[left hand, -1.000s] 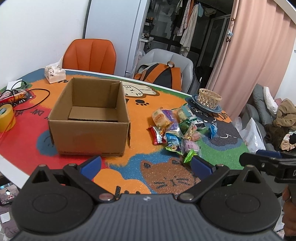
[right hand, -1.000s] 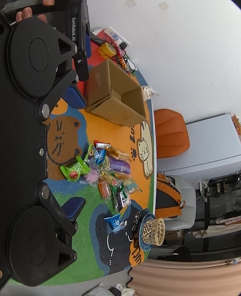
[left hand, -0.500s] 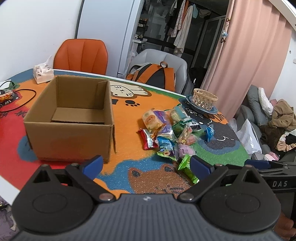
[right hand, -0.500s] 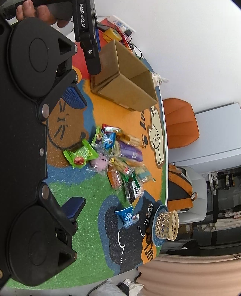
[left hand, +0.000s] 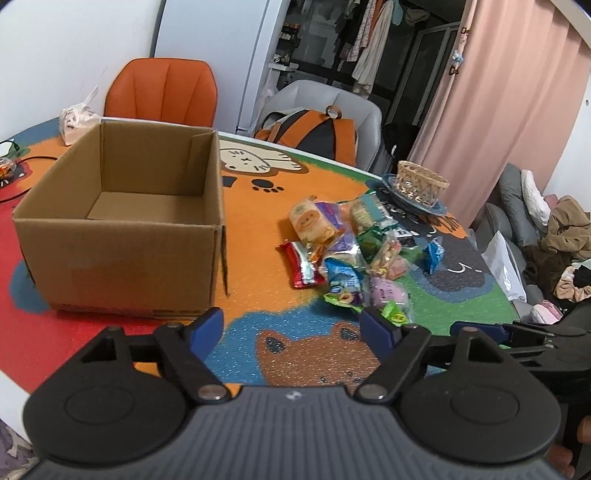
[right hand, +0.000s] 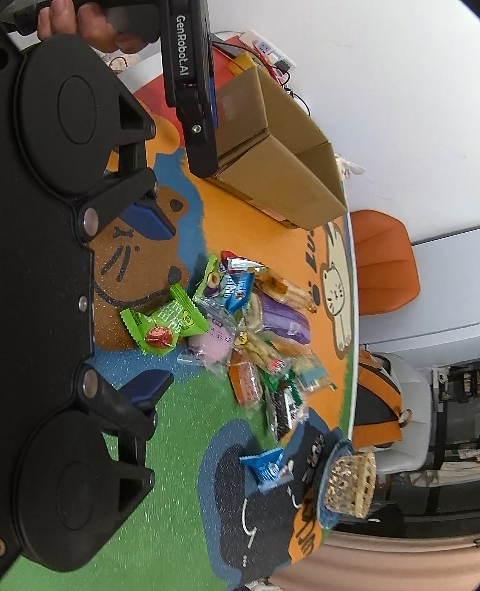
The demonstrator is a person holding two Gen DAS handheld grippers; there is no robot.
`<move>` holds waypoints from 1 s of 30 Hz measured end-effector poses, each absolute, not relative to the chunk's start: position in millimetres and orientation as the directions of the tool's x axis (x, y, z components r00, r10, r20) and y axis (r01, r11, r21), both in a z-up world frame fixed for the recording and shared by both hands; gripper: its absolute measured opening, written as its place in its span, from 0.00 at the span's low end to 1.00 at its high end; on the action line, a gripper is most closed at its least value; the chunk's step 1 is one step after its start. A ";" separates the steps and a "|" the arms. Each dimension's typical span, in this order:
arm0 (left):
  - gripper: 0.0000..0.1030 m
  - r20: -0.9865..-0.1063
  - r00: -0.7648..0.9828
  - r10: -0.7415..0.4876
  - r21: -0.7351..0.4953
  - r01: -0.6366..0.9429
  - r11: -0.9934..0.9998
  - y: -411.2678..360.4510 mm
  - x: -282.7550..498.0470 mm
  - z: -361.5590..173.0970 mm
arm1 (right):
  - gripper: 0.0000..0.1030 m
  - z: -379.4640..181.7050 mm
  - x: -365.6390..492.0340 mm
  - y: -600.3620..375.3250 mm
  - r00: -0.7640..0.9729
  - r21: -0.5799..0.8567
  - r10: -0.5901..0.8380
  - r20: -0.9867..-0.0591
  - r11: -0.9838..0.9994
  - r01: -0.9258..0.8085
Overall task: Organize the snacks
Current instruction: 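Move both tools forward toward the pile of wrapped snacks, then grasp the green snack packet with the right tool while the left tool grasps the blue packet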
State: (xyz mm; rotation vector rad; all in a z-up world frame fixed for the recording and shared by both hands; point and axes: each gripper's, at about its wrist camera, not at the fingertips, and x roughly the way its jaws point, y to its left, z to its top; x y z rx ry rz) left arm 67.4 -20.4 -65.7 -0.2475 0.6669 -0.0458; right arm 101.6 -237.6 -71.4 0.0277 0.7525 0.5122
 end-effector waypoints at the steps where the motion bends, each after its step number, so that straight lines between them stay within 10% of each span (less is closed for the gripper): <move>1: 0.75 -0.609 0.785 -0.119 -0.242 -0.041 0.969 -19.1 68.8 -67.3 | 0.73 -73.6 104.9 -235.6 0.610 0.204 0.454 -0.650 0.877 -0.435; 7: 0.72 -0.615 0.780 -0.112 -0.241 -0.051 0.969 -15.4 78.2 -73.6 | 0.66 -82.6 117.1 -224.4 0.605 0.180 0.448 -0.658 0.874 -0.451; 11: 0.72 -0.614 0.781 -0.110 -0.235 -0.048 0.971 -18.3 82.9 -75.8 | 0.38 -89.9 123.5 -224.0 0.583 0.196 0.455 -0.673 0.870 -0.453; 22: 0.72 -0.609 0.783 -0.125 -0.221 -0.016 0.975 -34.5 94.6 -79.1 | 0.02 -88.0 125.7 -242.6 0.588 0.237 0.494 -0.641 0.856 -0.460; 30: 0.72 -0.607 0.784 -0.131 -0.215 -0.002 0.977 -44.3 103.7 -81.8 | 0.02 -88.2 127.3 -263.7 0.607 0.255 0.483 -0.631 0.868 -0.426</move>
